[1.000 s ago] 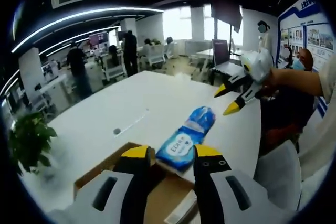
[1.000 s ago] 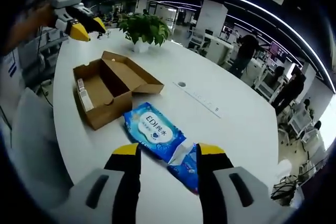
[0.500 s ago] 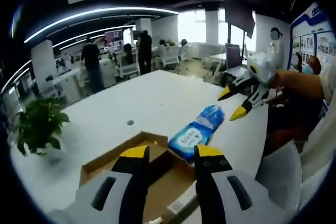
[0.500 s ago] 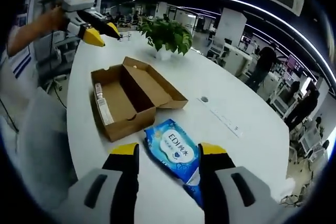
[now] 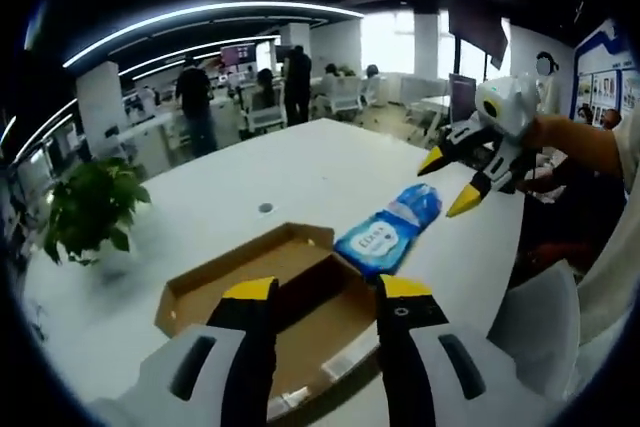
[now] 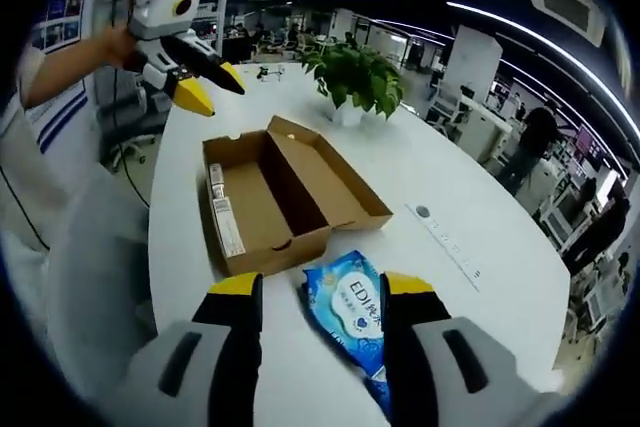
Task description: Operate the shoe box by opening the lid, removing the specified soft item, and placing it in the target area until the item is outside and the box remains undamaged.
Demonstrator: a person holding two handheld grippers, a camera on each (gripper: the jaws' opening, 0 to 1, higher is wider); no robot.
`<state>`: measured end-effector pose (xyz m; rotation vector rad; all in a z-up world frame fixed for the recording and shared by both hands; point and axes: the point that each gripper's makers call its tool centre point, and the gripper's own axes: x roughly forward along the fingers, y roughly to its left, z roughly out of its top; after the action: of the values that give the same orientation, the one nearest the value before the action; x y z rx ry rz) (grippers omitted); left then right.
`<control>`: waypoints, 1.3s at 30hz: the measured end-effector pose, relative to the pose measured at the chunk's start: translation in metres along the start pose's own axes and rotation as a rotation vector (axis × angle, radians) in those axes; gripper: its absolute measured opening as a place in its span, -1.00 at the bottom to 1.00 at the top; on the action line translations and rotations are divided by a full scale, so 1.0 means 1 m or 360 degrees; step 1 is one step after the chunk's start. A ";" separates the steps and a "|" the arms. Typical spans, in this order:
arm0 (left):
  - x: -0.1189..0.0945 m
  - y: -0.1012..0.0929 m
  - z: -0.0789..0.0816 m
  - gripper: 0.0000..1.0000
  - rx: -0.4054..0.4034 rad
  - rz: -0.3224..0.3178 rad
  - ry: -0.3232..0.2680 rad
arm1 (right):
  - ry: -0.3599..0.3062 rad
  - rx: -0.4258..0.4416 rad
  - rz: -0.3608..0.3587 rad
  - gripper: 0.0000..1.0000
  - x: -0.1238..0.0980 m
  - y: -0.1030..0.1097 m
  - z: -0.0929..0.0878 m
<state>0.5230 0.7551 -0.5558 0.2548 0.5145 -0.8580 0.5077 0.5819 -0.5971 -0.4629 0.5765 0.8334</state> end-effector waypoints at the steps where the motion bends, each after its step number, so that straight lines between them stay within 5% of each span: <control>1: -0.002 0.000 -0.002 -0.22 -0.0011 0.0001 -0.0001 | -0.0003 -0.0025 0.0031 -0.11 0.004 0.004 0.002; 5: -0.010 0.002 -0.007 -0.19 -0.0044 0.0026 -0.0017 | -0.0012 -0.0146 0.0197 -0.14 0.023 0.026 0.009; 14: -0.020 0.014 -0.009 -0.19 -0.0065 0.0089 -0.0068 | 0.0012 -0.0274 0.0310 -0.10 0.055 0.048 0.011; 26: -0.021 0.022 -0.009 -0.18 -0.0081 0.0103 -0.0097 | 0.0079 -0.0394 0.0363 -0.08 0.073 0.056 0.006; 39: -0.022 0.019 0.004 -0.15 -0.0053 0.0075 -0.0092 | 0.0088 -0.0373 0.0437 -0.10 0.103 0.064 0.005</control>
<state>0.5267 0.7801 -0.5404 0.2103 0.4668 -0.8083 0.5137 0.6795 -0.6694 -0.6310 0.6046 1.1602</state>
